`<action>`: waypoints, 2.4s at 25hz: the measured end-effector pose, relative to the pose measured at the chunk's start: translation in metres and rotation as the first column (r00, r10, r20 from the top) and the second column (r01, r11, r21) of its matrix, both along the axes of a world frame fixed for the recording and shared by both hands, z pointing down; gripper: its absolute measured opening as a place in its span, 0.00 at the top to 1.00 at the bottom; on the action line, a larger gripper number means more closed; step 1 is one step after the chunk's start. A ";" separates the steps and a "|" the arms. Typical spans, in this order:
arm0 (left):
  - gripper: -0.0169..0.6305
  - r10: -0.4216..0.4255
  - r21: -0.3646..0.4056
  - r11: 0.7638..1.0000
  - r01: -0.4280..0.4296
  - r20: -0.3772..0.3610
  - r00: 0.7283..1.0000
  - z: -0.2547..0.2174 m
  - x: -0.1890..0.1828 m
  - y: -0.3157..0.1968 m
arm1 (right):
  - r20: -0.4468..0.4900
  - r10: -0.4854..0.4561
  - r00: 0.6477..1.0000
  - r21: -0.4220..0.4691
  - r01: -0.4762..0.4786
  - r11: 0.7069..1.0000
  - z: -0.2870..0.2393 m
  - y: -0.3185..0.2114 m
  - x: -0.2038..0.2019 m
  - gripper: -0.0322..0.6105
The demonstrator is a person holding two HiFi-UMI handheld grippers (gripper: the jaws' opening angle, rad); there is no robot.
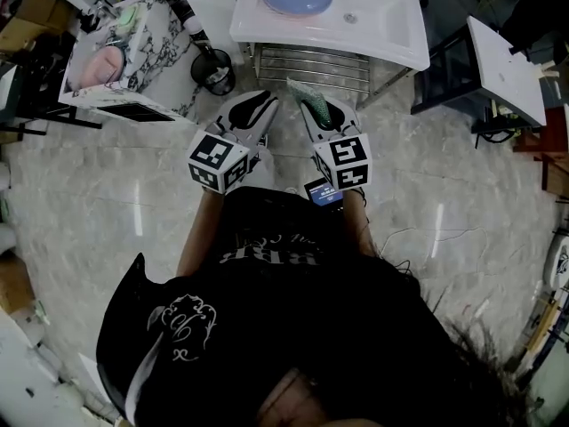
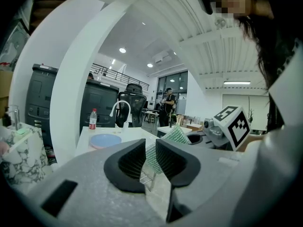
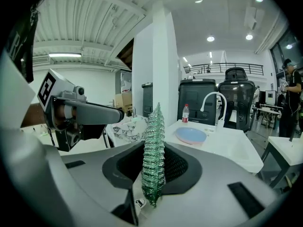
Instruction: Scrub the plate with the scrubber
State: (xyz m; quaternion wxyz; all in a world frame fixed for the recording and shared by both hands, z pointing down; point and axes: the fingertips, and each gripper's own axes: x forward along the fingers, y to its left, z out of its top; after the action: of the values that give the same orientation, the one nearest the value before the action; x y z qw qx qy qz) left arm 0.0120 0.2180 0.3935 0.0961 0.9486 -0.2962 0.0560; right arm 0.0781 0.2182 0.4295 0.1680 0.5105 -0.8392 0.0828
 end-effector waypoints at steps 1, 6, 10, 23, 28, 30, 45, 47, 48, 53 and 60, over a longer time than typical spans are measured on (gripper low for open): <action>0.88 0.006 0.000 1.000 -0.006 0.001 1.000 0.001 0.001 -0.007 | 0.000 0.006 1.000 -0.003 -0.006 1.000 0.001 -0.007 0.001 0.81; 0.88 0.043 -0.011 0.999 -0.043 0.027 0.999 0.013 -0.001 -0.056 | -0.014 0.035 0.999 -0.015 -0.035 0.999 0.009 -0.058 0.000 0.81; 0.88 0.065 -0.013 0.998 -0.064 0.028 0.998 0.012 -0.009 -0.111 | 0.011 0.062 0.998 -0.036 -0.061 0.997 0.007 -0.110 -0.006 0.81; 0.88 0.136 -0.062 0.989 -0.133 0.045 0.990 0.022 -0.038 -0.249 | 0.042 0.152 0.988 -0.088 -0.147 0.985 0.007 -0.235 -0.027 0.81; 0.88 0.173 -0.070 0.983 -0.170 0.033 0.984 0.024 -0.043 -0.284 | 0.018 0.197 0.980 -0.092 -0.194 0.977 0.006 -0.264 -0.027 0.81; 0.88 0.183 -0.080 0.981 -0.179 0.042 0.982 0.029 -0.044 -0.293 | 0.007 0.209 0.978 -0.096 -0.207 0.974 0.005 -0.272 -0.027 0.81; 0.88 0.160 -0.176 0.973 -0.149 0.054 0.986 0.061 -0.028 -0.352 | -0.030 0.216 0.976 -0.137 -0.218 0.966 0.024 -0.336 0.012 0.81; 0.86 0.160 -0.195 0.970 -0.144 0.069 0.985 0.069 -0.019 -0.362 | -0.036 0.207 0.978 -0.139 -0.210 0.968 0.026 -0.350 0.024 0.81; 0.84 0.161 -0.208 0.968 -0.142 0.076 0.984 0.073 -0.013 -0.366 | -0.039 0.201 0.979 -0.141 -0.204 0.969 0.027 -0.358 0.030 0.81; 0.74 0.155 -0.278 0.953 -0.121 0.103 0.983 0.095 0.014 -0.387 | -0.087 0.146 0.985 -0.148 -0.158 0.976 0.032 -0.398 0.059 0.81; 0.67 0.082 -0.436 0.899 -0.031 0.099 0.992 0.137 0.039 -0.415 | -0.170 0.024 0.985 -0.192 -0.057 0.980 0.059 -0.454 0.095 0.81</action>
State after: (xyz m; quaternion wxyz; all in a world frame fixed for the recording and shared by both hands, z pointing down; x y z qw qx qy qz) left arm 0.0510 -0.1974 0.5305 0.2858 0.9069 -0.2535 0.1778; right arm 0.1729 -0.2363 0.4887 0.2854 0.5135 -0.7995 0.1252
